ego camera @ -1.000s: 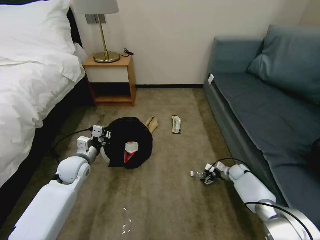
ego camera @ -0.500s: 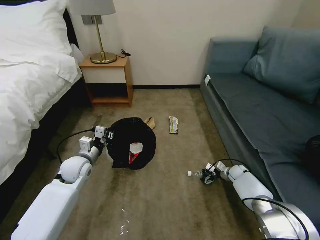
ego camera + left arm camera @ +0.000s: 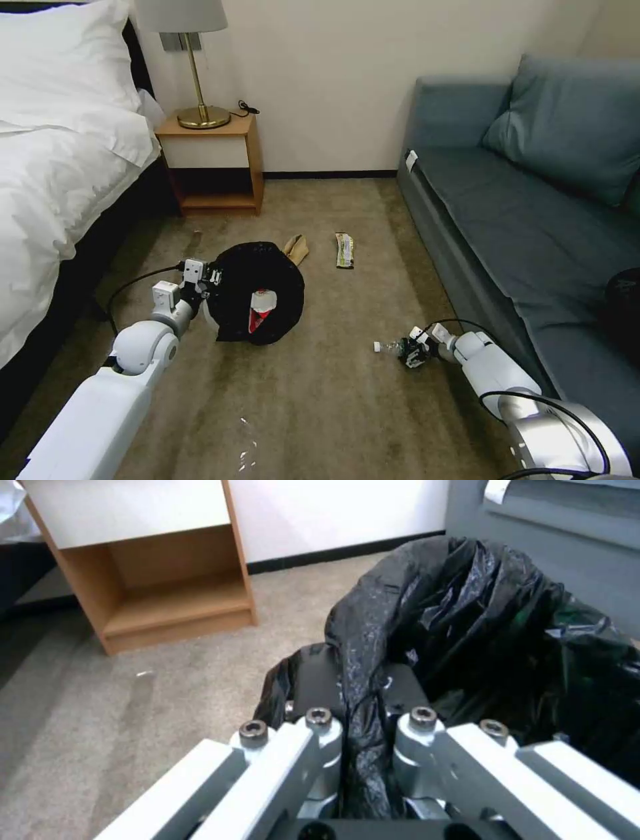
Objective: Pick up the trash bin, then pick up the garbage on the floor and place it into the trash bin.
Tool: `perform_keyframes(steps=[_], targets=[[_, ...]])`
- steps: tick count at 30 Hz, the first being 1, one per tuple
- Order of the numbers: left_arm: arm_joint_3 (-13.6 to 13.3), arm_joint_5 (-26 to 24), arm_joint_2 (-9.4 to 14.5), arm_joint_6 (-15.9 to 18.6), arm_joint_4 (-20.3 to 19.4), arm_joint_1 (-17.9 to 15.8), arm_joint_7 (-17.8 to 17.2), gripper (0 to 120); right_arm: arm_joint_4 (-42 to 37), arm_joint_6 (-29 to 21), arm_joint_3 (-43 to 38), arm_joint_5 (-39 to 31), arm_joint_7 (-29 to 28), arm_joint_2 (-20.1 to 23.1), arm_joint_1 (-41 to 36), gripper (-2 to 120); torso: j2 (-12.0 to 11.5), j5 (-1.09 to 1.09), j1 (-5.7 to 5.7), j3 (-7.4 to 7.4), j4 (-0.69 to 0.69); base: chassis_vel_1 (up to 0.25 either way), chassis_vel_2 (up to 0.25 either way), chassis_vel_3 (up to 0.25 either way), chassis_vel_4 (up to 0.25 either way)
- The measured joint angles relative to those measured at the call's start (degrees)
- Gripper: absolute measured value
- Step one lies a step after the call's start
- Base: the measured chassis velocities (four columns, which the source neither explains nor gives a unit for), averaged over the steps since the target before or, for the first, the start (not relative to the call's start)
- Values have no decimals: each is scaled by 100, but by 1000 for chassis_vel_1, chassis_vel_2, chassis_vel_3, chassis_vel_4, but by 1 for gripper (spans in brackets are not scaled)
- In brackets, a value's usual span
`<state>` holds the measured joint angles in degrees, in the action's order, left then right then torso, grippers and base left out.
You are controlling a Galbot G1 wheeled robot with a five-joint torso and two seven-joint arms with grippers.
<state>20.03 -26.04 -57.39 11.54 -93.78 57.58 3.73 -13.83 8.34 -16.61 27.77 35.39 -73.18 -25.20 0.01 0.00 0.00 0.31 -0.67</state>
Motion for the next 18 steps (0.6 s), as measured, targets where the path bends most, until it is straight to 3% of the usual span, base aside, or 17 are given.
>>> perform_keyframes(steps=[10, 18], targets=[[-4, 21, -26, -62, 66, 32, 21, 5, 7, 5, -106, -2, 5, 36, -74, 100, 0, 2, 0, -1, 2, 0, 0, 0, 0], [-30, 55, -96, -105, 171, -6, 42, 5, -6, 29, -157, -29, 2, 15, -108, 100, -1, 1, 1, 0, -5, 0, 0, 0, 0]])
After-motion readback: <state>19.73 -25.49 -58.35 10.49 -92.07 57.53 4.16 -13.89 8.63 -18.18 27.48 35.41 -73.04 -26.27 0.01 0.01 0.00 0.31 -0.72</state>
